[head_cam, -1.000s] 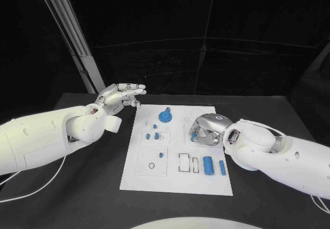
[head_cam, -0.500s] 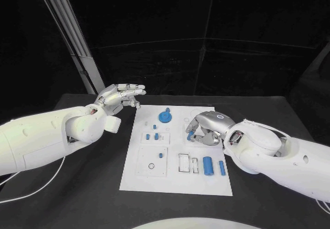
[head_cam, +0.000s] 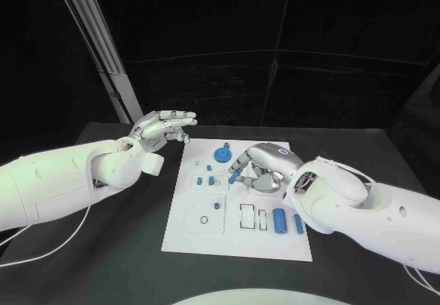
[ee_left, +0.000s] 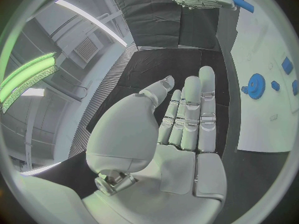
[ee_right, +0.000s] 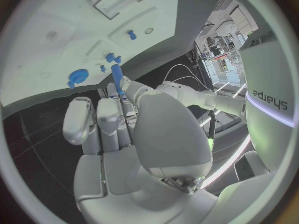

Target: Assemble the parts on the task board

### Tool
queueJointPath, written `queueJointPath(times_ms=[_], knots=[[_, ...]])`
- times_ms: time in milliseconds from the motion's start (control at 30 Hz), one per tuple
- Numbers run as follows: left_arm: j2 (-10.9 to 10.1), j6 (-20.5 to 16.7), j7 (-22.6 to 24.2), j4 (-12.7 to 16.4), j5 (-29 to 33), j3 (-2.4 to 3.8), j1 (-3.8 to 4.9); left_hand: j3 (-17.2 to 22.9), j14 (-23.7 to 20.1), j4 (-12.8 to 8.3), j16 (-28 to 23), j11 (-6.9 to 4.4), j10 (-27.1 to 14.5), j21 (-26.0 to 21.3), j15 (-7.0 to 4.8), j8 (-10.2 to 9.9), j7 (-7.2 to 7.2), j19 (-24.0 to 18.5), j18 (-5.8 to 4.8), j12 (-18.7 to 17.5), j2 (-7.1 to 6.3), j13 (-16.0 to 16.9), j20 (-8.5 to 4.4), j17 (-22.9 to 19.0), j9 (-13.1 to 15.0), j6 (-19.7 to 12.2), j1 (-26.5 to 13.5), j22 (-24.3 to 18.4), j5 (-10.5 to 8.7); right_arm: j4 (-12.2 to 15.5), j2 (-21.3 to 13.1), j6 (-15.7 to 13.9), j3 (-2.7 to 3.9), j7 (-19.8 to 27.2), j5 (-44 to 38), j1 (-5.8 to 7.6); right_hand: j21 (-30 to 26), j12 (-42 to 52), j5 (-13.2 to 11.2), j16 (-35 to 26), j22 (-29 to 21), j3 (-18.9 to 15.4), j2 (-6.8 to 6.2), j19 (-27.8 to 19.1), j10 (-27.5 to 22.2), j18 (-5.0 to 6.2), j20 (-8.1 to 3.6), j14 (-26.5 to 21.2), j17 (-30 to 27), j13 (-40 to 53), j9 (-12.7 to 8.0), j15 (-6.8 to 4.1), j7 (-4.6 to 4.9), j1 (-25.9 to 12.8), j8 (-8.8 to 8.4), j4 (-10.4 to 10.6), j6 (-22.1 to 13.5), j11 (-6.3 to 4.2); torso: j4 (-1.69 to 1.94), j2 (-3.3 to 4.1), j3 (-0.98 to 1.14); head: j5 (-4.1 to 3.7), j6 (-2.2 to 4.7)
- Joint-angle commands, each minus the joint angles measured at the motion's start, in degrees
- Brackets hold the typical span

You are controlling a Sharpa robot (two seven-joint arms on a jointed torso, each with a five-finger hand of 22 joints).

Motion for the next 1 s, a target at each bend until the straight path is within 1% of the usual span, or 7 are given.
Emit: queueJointPath(times_ms=[33,133,367,467,633,800,1000], knots=[[0.1,0.7,0.3,0.0,-0.2,0.04,0.06,-0.2,-0.3,-0.1,0.0,-0.02,-0.2,-0.2,0.08,0.3,0.13,-0.3,0.80,0.2,0.54,-0.1,0.06,-0.1,-0.1,-0.3,-0.2,-0.1,0.10,-0.3,1.9,-0.2,-0.12,3.9,3.9,-0.26,0.2,-0.3,0.3,0.4,0.1,0.4,-0.51,0.4,0.8,-1.04,0.05,0.1,0.0,0.1,0.0,-0.02,0.18,-0.3,-0.18,0.0,0.4,-0.56,-0.03,0.04,0.01,0.36,-0.12],[0.2,0.8,0.3,-0.1,-0.2,0.04,0.06,-0.2,-0.3,-0.1,0.0,-0.02,-0.2,-0.2,0.08,0.3,0.13,-0.3,0.80,0.2,0.54,-0.1,0.06,-0.1,-0.1,-0.3,-0.2,-0.1,0.10,-1.0,4.1,0.9,-0.83,4.8,4.6,-0.51,0.3,-0.3,0.3,0.4,0.1,0.4,-0.59,0.4,0.8,-1.04,0.06,0.1,0.0,0.1,0.0,0.00,0.21,-0.4,-0.21,-0.1,0.3,-0.53,-0.02,0.04,-0.05,0.66,-0.07],[0.4,0.8,0.3,-0.1,-0.2,0.04,0.06,-0.2,-0.3,-0.1,0.0,-0.02,-0.2,-0.2,0.08,0.3,0.13,-0.3,0.80,0.2,0.54,-0.1,0.06,-0.1,-0.1,-0.3,-0.2,-0.1,0.10,-3.8,7.9,3.3,-4.39,6.2,4.8,-0.88,0.3,-0.5,0.5,0.3,0.1,0.5,-0.74,0.4,0.8,-1.04,0.10,0.1,-0.2,0.1,-0.1,0.05,0.26,-0.6,-0.30,-0.2,0.3,-0.47,-0.08,0.03,-0.01,1.40,-0.53],[0.5,0.9,0.3,-0.1,-0.2,0.04,0.06,-0.2,-0.3,-0.1,0.0,-0.02,-0.2,-0.2,0.08,0.3,0.13,-0.3,0.80,0.2,0.54,-0.1,0.06,-0.1,-0.1,-0.3,-0.2,-0.1,0.10,-4.8,9.0,3.9,-5.27,6.4,4.4,-0.97,0.3,-0.5,0.5,0.3,0.1,0.6,-0.75,0.4,0.8,-1.04,0.11,0.0,-0.2,0.1,-0.1,0.05,0.27,-0.7,-0.31,-0.2,0.3,-0.47,-0.08,0.03,-0.01,1.54,-0.65],[0.7,0.9,0.3,-0.1,-0.2,0.04,0.05,-0.2,-0.3,-0.1,0.0,-0.02,-0.2,-0.2,0.08,0.3,0.13,-0.3,0.80,0.2,0.54,-0.1,0.06,-0.1,-0.1,-0.3,-0.2,-0.1,0.10,-5.7,10.0,5.0,-5.95,6.5,3.8,-1.11,0.3,-0.6,0.6,0.3,0.1,0.6,-0.76,0.3,0.7,-1.03,0.12,0.0,-0.3,0.1,-0.1,0.07,0.28,-0.7,-0.35,-0.2,0.2,-0.45,-0.03,0.03,0.04,1.87,-0.96],[0.8,1.0,0.3,-0.2,-0.2,0.04,0.04,-0.2,-0.3,-0.1,0.0,-0.02,-0.2,-0.2,0.08,0.3,0.13,-0.3,0.80,0.2,0.54,-0.1,0.06,-0.1,-0.1,-0.3,-0.2,-0.1,0.10,-6.6,10.5,6.2,-6.22,5.9,2.6,-1.16,0.3,-0.6,0.6,0.3,0.1,0.6,-0.76,0.3,0.7,-1.02,0.12,0.0,-0.3,0.1,-0.1,0.08,0.29,-0.7,-0.36,-0.3,0.2,-0.44,-0.07,0.03,0.01,1.97,-1.05],[0.8,1.1,0.2,-0.3,-0.2,0.04,0.01,-0.2,-0.3,-0.1,0.0,-0.02,-0.2,-0.2,0.08,0.3,0.13,-0.3,0.80,0.2,0.54,-0.1,0.06,-0.1,-0.1,-0.3,-0.2,-0.1,0.10,-7.2,11.0,6.5,-6.35,5.3,1.1,-1.18,0.3,-0.6,0.6,0.3,0.1,0.7,-0.76,0.3,0.7,-1.03,0.13,0.0,-0.4,0.1,-0.1,0.09,0.31,-0.8,-0.36,-0.3,0.2,-0.43,-0.09,0.06,0.05,2.01,-1.17]])
